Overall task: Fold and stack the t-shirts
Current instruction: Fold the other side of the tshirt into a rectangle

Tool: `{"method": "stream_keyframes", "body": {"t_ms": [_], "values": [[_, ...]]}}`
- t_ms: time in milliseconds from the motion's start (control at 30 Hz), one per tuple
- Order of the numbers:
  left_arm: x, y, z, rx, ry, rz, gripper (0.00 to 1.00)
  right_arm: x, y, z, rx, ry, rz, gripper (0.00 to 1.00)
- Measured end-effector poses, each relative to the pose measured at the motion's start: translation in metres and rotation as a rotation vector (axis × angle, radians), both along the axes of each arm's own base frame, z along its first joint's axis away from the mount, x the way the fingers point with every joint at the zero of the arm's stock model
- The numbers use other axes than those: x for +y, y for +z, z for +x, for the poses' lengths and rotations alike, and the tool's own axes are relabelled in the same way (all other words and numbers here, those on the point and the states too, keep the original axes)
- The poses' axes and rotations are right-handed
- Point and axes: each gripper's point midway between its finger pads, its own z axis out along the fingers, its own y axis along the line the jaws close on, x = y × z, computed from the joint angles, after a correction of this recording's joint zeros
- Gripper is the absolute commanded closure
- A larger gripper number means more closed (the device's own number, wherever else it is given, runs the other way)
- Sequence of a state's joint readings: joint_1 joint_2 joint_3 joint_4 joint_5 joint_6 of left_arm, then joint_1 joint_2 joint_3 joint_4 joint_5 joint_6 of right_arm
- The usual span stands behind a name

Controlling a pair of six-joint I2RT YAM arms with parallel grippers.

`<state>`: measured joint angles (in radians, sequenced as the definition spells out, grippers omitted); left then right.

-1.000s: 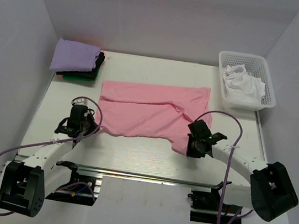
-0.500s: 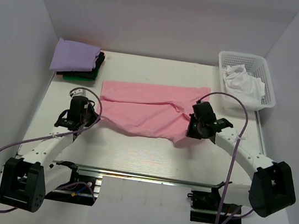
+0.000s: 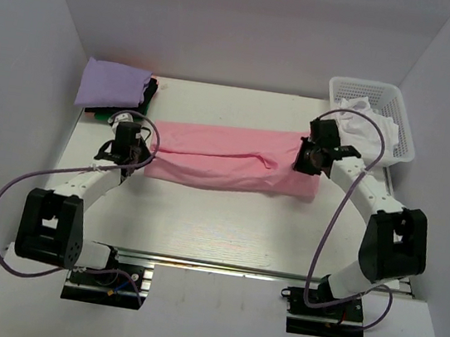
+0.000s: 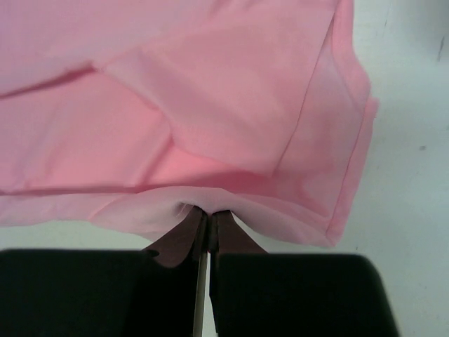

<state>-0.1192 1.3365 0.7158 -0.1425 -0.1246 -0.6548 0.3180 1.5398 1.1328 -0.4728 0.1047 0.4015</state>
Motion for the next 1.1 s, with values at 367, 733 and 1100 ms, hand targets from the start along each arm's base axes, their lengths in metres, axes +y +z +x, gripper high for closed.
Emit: {"method": "stream_keyframes", "body": {"t_ms": [367,733,1100], "values": [[0.014,-0.006,0.044,0.001,0.052,0.014,1.0,0.003,0.014,0.084,-0.054,0.054,0.014,1.0],[0.015,-0.039,0.092,0.037,0.044,0.017,0.51,0.008,-0.034,0.147,0.005,0.075,0.018,0.51],[0.014,-0.024,0.109,0.041,0.044,-0.022,0.0,0.023,-0.029,0.155,-0.022,0.142,0.078,0.1]]}}
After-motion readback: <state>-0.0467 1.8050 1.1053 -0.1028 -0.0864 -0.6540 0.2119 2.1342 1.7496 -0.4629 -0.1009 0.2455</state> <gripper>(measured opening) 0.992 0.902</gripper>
